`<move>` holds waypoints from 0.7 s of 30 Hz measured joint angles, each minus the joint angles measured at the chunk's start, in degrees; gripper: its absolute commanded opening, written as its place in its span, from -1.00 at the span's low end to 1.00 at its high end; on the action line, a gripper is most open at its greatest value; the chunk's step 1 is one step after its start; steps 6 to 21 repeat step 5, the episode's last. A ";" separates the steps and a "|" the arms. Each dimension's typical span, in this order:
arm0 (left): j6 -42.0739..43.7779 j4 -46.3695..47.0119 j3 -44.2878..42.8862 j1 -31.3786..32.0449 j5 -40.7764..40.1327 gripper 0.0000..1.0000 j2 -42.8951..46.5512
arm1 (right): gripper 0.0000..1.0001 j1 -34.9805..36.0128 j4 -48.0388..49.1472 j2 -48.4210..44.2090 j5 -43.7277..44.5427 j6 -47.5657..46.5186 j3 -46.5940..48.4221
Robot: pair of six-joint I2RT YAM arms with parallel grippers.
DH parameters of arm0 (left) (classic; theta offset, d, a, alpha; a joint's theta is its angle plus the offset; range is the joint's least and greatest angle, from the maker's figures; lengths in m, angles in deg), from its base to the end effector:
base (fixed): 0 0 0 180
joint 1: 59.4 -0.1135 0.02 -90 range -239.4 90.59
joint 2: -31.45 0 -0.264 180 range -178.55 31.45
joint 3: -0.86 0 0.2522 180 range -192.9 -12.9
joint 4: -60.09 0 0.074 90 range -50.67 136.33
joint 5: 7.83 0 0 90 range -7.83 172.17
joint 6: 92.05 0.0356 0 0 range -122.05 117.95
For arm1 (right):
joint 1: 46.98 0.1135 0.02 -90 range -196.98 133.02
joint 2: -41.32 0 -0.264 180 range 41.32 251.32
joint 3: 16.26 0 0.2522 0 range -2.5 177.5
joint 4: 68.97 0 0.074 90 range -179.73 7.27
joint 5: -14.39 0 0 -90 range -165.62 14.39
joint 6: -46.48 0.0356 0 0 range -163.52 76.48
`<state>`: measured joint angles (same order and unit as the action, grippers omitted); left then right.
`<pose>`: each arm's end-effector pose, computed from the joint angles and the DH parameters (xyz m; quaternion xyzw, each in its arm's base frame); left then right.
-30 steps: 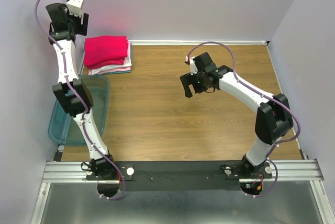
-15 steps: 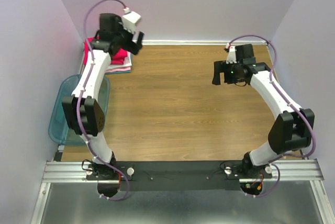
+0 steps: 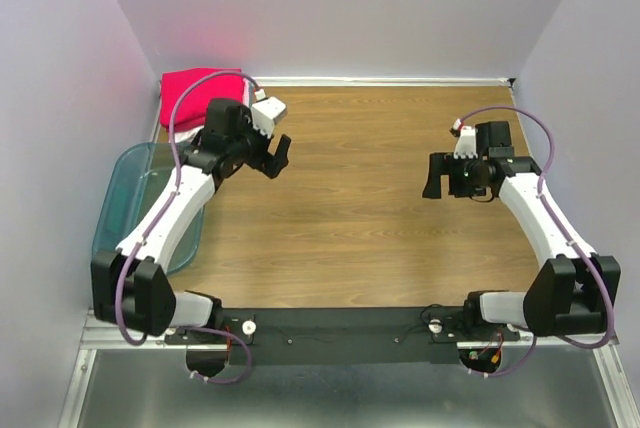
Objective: Fold and stack the t-shirts
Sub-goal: Put the neatly folded tshirt into the corner of the board with the left arm
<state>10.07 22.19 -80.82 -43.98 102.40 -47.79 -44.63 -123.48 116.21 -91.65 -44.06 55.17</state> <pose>0.2957 -0.0943 0.3213 0.2864 0.8307 -0.1690 0.4464 0.2597 0.0205 0.2614 -0.0625 0.9505 0.1384 0.2710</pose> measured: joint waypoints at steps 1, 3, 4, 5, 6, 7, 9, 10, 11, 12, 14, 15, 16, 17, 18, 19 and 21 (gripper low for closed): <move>0.00 0.00 2.12 -0.02 0.00 0.97 1.90 | 1.00 0.00 -0.39 -0.39 -0.22 0.00 -0.20; -0.13 0.22 4.76 -0.02 -0.04 0.97 4.83 | 1.00 0.00 -0.46 -1.11 -1.03 -0.07 -0.22; -0.22 0.24 5.90 -0.02 -0.04 0.97 6.45 | 1.00 0.00 -0.48 -1.44 -1.36 -0.13 -0.20; -0.37 0.37 6.45 -0.02 -0.04 0.97 7.32 | 1.00 0.00 -0.48 -1.77 -1.68 -0.20 -0.20; -0.37 0.37 6.45 -0.02 -0.04 0.97 7.32 | 1.00 0.00 -0.48 -1.77 -1.68 -0.20 -0.20; -0.37 0.37 6.45 -0.02 -0.04 0.97 7.32 | 1.00 0.00 -0.48 -1.77 -1.68 -0.20 -0.20; -0.37 0.37 6.45 -0.02 -0.04 0.97 7.32 | 1.00 0.00 -0.48 -1.77 -1.68 -0.20 -0.20; -0.37 0.37 6.45 -0.02 -0.04 0.97 7.32 | 1.00 0.00 -0.48 -1.77 -1.68 -0.20 -0.20; -0.37 0.37 6.45 -0.02 -0.04 0.97 7.32 | 1.00 0.00 -0.48 -1.77 -1.68 -0.20 -0.20; -0.37 0.37 6.45 -0.02 -0.04 0.97 7.32 | 1.00 0.00 -0.48 -1.77 -1.68 -0.20 -0.20; -0.37 0.37 6.45 -0.02 -0.04 0.97 7.32 | 1.00 0.00 -0.48 -1.77 -1.68 -0.20 -0.20; -0.37 0.37 6.45 -0.02 -0.04 0.97 7.32 | 1.00 0.00 -0.48 -1.77 -1.68 -0.20 -0.20; -0.37 0.37 6.45 -0.02 -0.04 0.97 7.32 | 1.00 0.00 -0.48 -1.77 -1.68 -0.20 -0.20; -0.37 0.37 6.45 -0.02 -0.04 0.97 7.32 | 1.00 0.00 -0.48 -1.77 -1.68 -0.20 -0.20; -0.37 0.37 6.45 -0.02 -0.04 0.97 7.32 | 1.00 0.00 -0.48 -1.77 -1.68 -0.20 -0.20; -0.37 0.37 6.45 -0.02 -0.04 0.97 7.32 | 1.00 0.00 -0.48 -1.77 -1.68 -0.20 -0.20; -0.37 0.37 6.45 -0.02 -0.04 0.97 7.32 | 1.00 0.00 -0.48 -1.77 -1.68 -0.20 -0.20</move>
